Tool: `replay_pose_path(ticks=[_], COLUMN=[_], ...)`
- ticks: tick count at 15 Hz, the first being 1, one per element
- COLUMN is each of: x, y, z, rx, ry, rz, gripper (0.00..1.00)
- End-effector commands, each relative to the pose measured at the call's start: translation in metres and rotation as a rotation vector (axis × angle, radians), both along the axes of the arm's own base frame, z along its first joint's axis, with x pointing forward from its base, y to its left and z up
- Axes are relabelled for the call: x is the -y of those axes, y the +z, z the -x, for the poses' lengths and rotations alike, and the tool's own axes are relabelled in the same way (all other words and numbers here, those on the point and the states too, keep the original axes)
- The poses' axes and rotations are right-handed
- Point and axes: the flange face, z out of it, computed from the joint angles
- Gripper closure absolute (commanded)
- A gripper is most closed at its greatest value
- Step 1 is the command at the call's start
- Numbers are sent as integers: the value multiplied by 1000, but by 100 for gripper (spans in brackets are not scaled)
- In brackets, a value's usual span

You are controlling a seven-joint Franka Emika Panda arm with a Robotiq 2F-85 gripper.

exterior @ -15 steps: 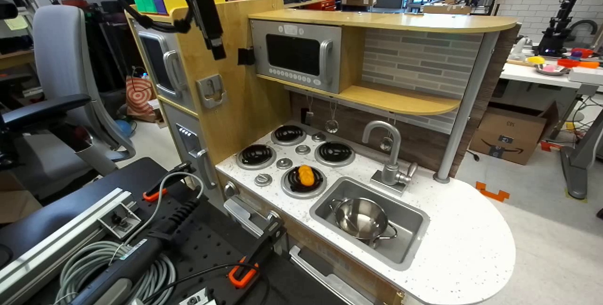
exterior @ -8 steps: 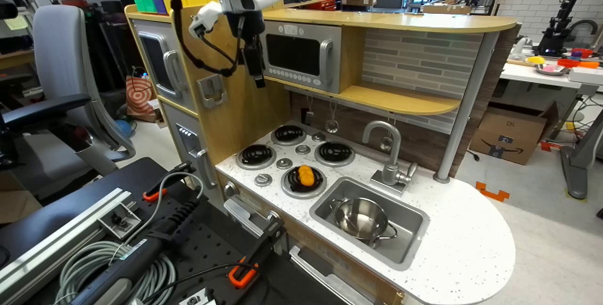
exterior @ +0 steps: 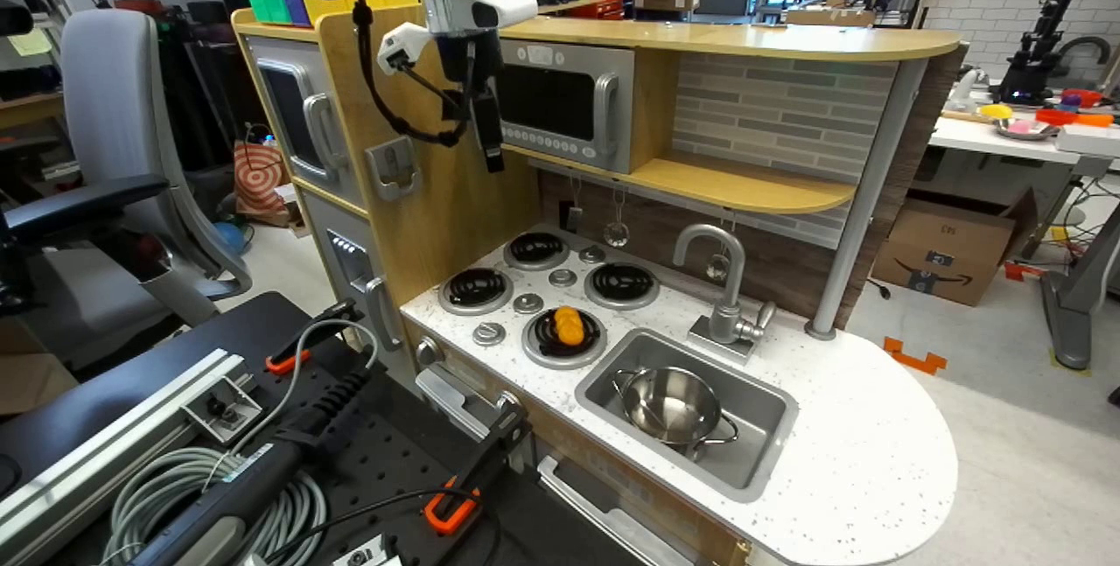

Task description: Pick the yellow toy on the stove and put it in the pot

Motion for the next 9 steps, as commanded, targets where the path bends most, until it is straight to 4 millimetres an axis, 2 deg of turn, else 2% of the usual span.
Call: replay_pose_path(ticks=[1, 3, 6, 9], x=[14, 23, 44, 62], y=[14, 7, -2, 1], z=[6, 9, 11, 0], rx=[-95, -182, -299, -263], ry=[171, 250, 362, 480], rz=[-58, -62, 34, 155], gripper=[0, 0, 0, 0])
